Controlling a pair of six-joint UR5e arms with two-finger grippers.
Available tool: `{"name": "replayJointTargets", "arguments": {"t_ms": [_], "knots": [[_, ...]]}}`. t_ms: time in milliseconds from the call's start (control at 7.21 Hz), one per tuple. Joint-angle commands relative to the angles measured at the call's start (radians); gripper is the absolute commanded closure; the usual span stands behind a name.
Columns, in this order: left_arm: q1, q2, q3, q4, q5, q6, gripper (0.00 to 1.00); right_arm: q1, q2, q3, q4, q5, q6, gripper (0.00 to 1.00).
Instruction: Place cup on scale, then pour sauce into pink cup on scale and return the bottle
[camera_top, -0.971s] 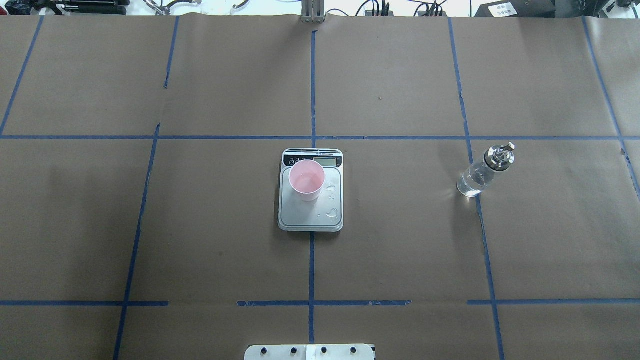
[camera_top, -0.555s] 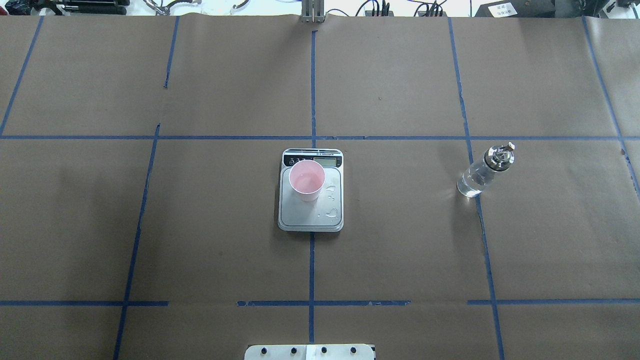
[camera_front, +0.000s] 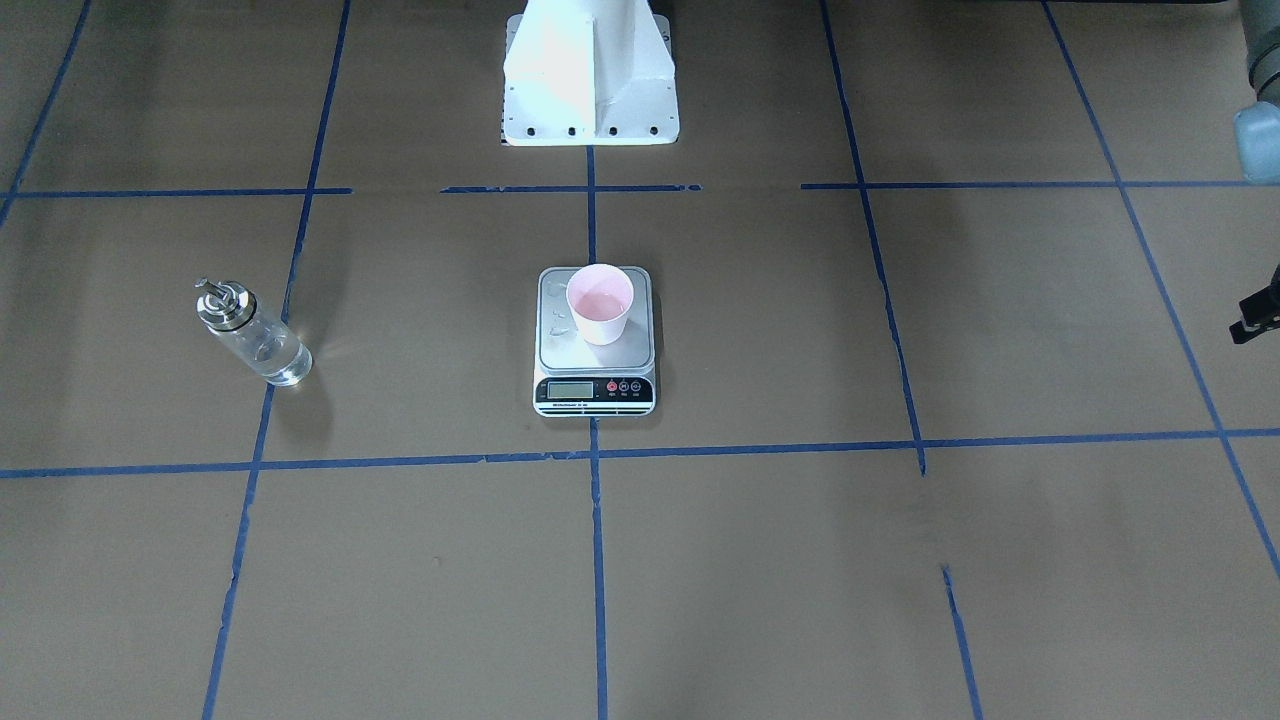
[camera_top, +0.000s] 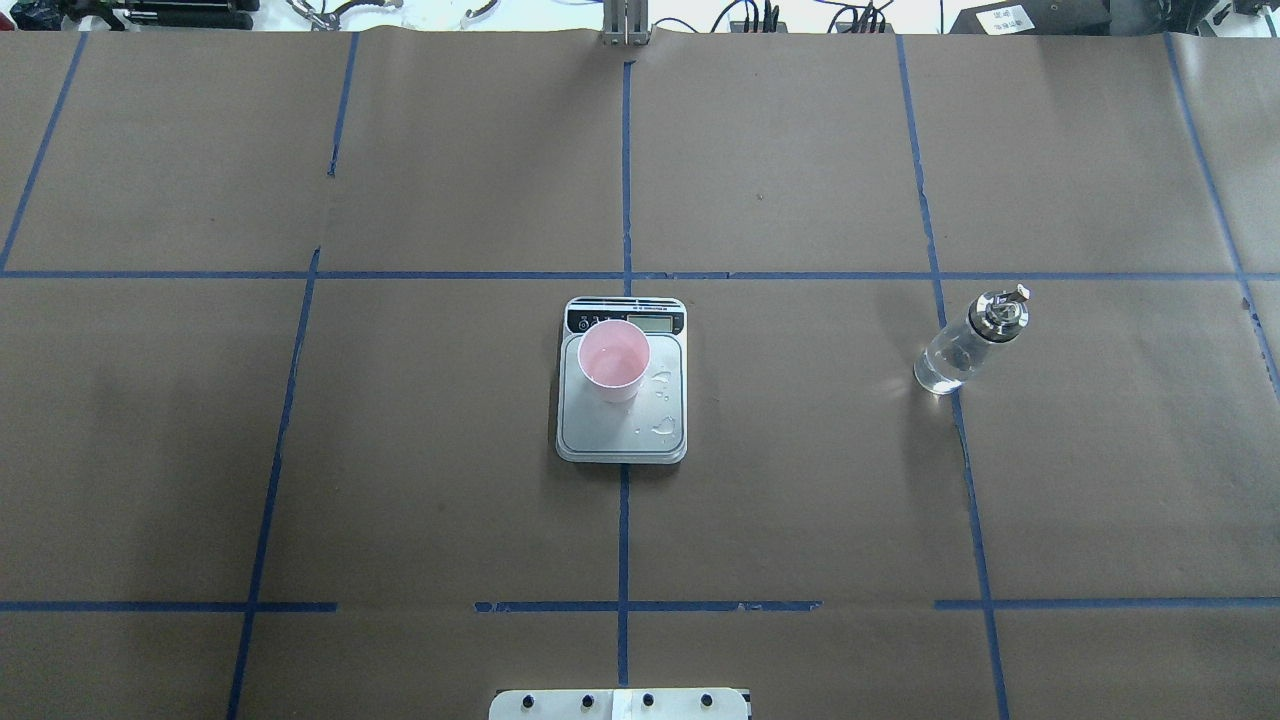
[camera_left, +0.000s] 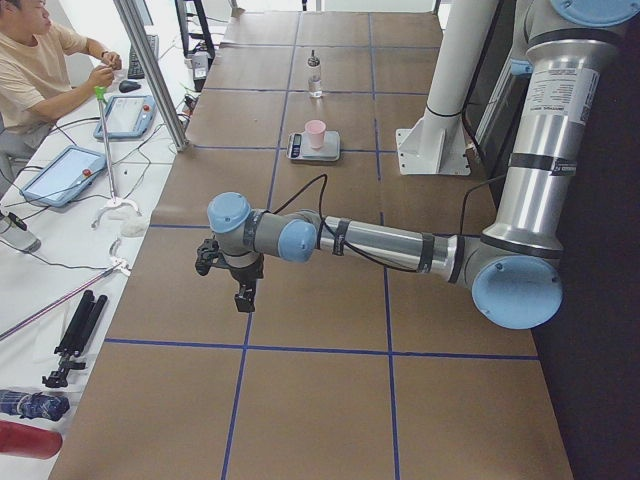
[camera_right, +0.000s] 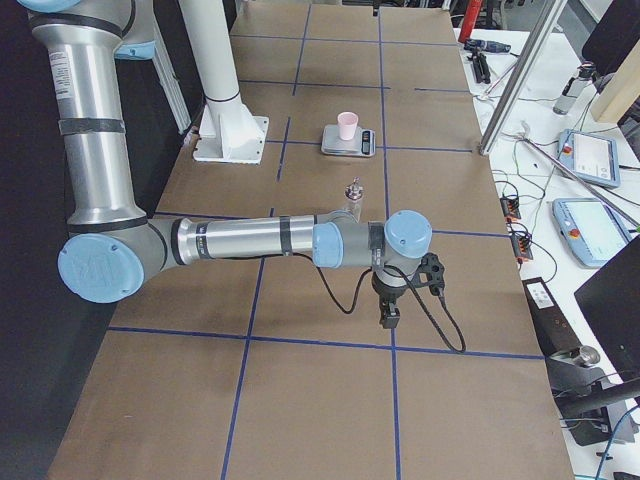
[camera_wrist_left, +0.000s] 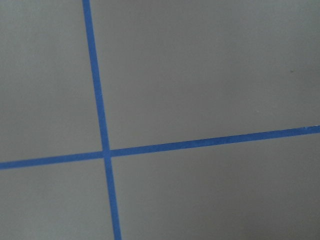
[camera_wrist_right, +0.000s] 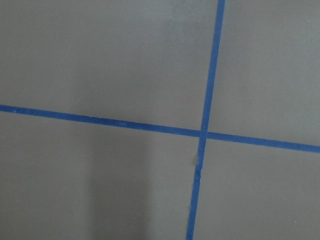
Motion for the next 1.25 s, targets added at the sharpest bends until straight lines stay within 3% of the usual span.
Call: {"name": "replayJointTargets", "arguments": {"t_ms": [0,1109], "knots": [[-0.199,0.009,0.012,0.013,-0.019,0.092,0.0,0.001,0.013,0.001,-0.006,0.0,-0.001,0.0],[-0.158,0.027,0.027,-0.101,-0.048,0.094,0.0,-0.001,0.016,-0.013,0.002,-0.01,-0.002,0.0]]}}
